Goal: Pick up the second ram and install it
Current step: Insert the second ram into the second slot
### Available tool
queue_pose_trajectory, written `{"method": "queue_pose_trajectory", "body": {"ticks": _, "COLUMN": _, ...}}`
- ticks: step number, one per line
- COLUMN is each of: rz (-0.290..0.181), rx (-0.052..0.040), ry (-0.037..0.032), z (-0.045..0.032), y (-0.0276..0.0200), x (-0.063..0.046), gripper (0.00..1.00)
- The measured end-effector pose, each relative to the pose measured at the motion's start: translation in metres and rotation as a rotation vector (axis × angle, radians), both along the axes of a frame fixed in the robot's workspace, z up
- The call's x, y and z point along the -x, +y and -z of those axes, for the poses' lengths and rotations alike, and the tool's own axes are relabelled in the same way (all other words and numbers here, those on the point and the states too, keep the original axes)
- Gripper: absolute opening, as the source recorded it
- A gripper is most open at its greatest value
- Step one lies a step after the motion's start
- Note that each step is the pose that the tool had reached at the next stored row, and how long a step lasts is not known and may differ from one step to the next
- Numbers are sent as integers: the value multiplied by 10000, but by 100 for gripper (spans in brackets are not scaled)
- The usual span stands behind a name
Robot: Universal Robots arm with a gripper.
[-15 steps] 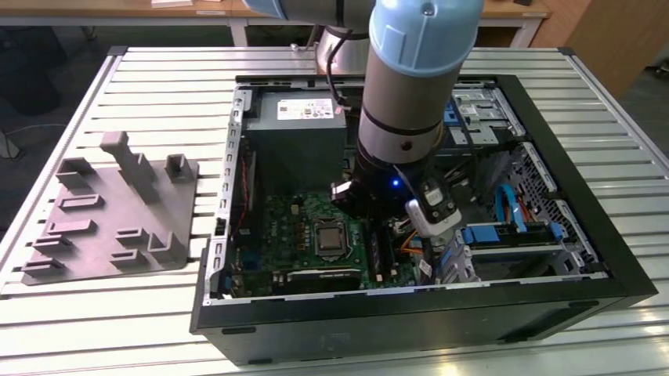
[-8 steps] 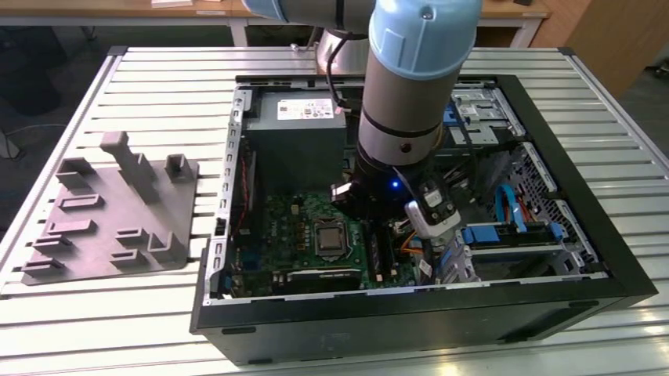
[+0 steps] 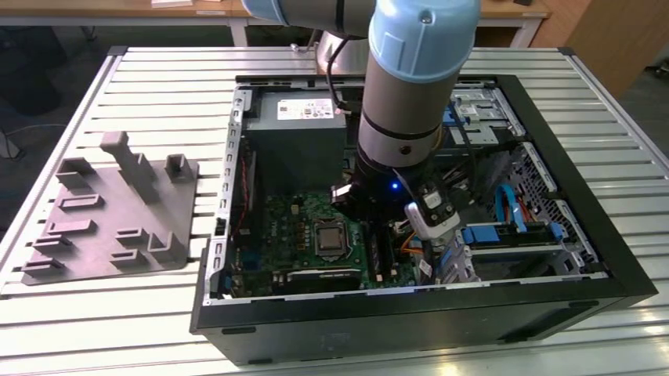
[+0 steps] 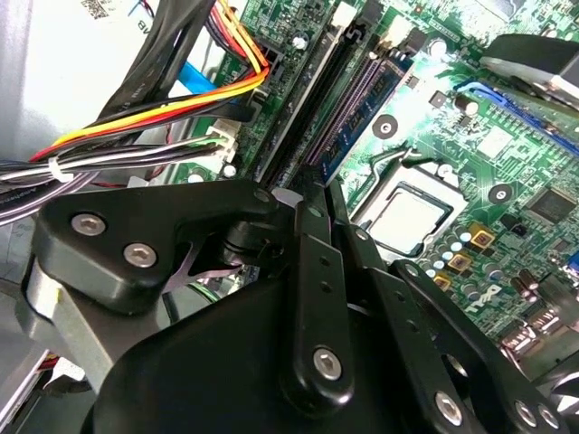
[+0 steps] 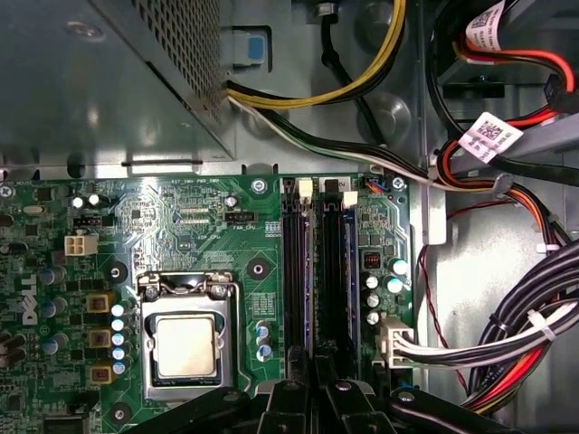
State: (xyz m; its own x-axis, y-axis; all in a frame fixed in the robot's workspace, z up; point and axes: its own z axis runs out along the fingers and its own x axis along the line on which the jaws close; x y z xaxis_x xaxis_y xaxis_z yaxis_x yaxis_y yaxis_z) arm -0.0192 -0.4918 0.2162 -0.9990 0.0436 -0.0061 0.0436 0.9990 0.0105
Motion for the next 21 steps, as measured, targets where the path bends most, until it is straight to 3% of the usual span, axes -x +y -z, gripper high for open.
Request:
{"method": "queue_pose_trajectory", "body": {"ticks": 8, "rz": -183, "rx": -2, "ry": -1, "z": 2, "y": 35, "x": 0, "gripper": 14}}
{"method": "queue_pose_trajectory", "body": {"ticks": 21, "rz": -240, "rx": -3, "ry": -1, "z": 2, "y": 36, "x": -6, "gripper": 14}}
